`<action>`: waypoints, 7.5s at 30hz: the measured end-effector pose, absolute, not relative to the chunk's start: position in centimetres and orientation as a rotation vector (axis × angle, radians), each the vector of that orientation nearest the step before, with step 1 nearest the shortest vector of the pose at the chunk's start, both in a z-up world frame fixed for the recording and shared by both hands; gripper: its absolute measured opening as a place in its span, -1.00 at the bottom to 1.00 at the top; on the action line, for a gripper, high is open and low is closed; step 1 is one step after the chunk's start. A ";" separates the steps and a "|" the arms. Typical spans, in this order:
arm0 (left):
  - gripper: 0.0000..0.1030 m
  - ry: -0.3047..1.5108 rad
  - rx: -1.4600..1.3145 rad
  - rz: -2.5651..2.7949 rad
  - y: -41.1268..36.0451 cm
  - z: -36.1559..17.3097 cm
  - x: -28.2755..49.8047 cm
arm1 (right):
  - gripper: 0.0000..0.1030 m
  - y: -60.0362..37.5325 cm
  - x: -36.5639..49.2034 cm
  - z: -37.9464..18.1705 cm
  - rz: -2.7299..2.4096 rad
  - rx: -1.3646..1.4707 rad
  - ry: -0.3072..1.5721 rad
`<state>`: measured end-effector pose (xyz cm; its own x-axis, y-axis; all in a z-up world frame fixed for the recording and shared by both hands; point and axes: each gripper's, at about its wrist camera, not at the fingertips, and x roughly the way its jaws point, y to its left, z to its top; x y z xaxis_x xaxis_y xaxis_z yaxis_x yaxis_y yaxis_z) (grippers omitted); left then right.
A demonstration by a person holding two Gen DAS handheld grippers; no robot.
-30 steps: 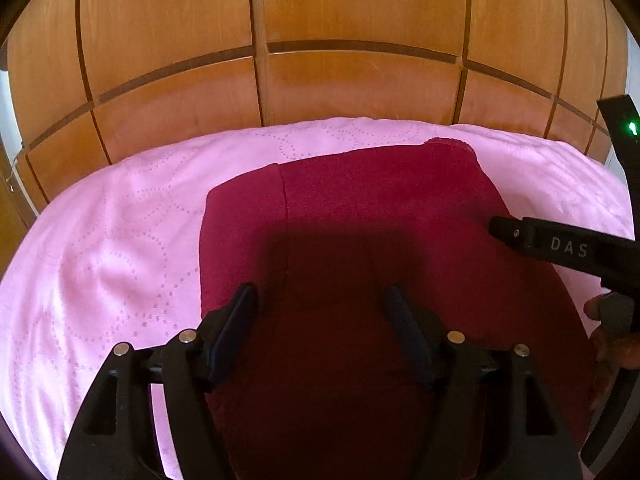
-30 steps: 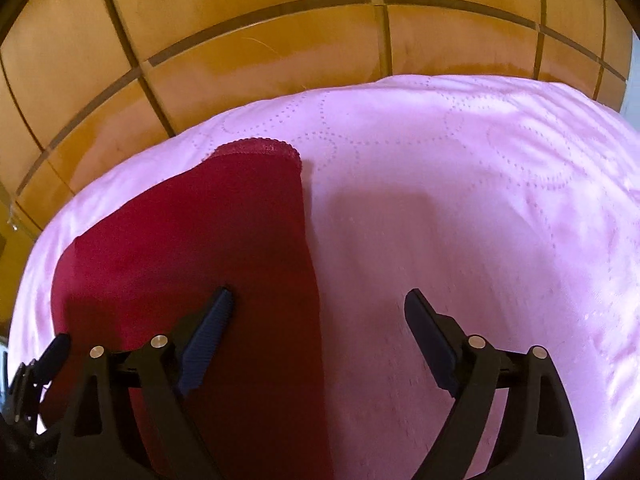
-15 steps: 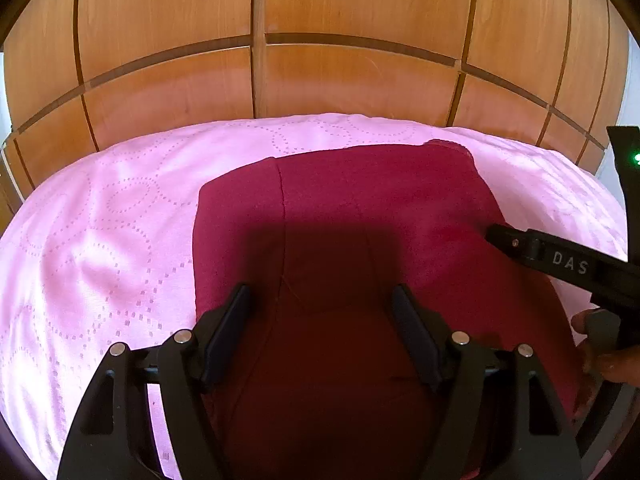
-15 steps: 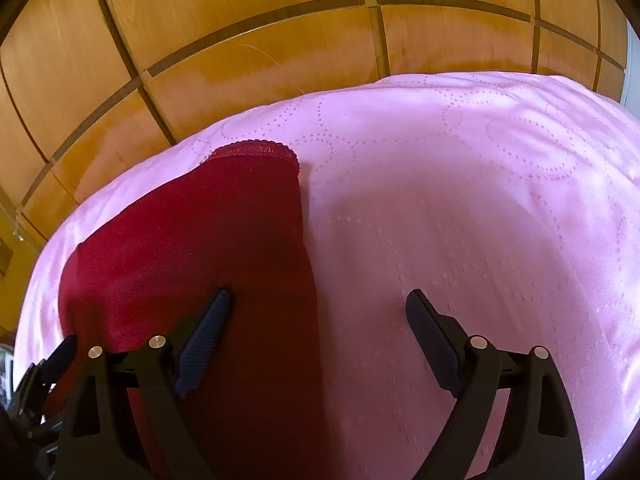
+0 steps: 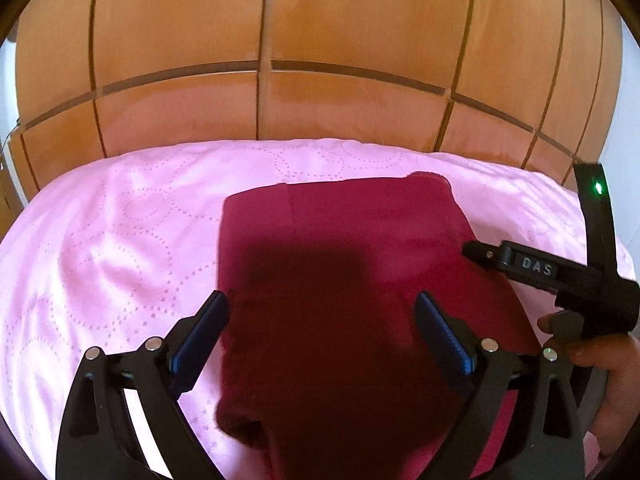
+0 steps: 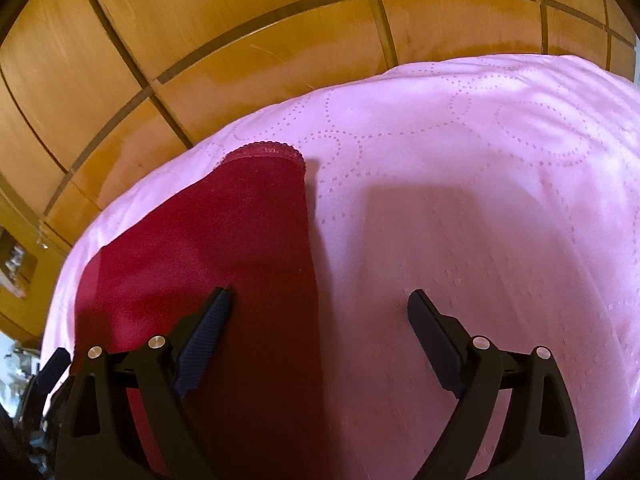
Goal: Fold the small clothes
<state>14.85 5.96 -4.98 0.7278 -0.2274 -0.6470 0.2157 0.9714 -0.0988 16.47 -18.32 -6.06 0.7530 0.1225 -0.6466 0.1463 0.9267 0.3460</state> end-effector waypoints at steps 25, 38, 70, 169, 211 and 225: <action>0.95 0.980 -0.335 -0.429 10.0 -10.2 17.0 | 0.69 -20.5 11.4 -8.8 0.332 0.733 0.753; 0.97 1.059 -0.295 -0.484 9.0 -10.8 18.4 | 0.77 -20.5 11.9 -8.8 0.409 0.690 0.762; -0.17 0.966 -0.206 -0.631 7.9 -8.2 16.4 | 0.00 -19.3 11.2 -7.8 0.440 0.686 0.713; 0.39 0.665 0.266 -0.865 -34.5 -4.9 19.7 | -0.28 -50.8 10.8 -6.6 -0.357 0.571 0.498; 0.96 0.626 0.165 -0.515 -18.9 -0.8 4.4 | 0.93 -38.0 -7.4 -3.0 -0.548 0.441 0.455; 0.96 0.647 0.141 -0.456 -17.0 -1.0 3.1 | 0.93 -33.8 -10.1 -4.0 -0.519 0.356 0.461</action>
<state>3.09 -17.00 -0.96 0.7032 -0.3651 -0.6100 0.4514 0.8922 -0.0137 -10.13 -33.78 -4.00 0.7708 -0.3903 -0.5036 0.5461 0.8118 0.2067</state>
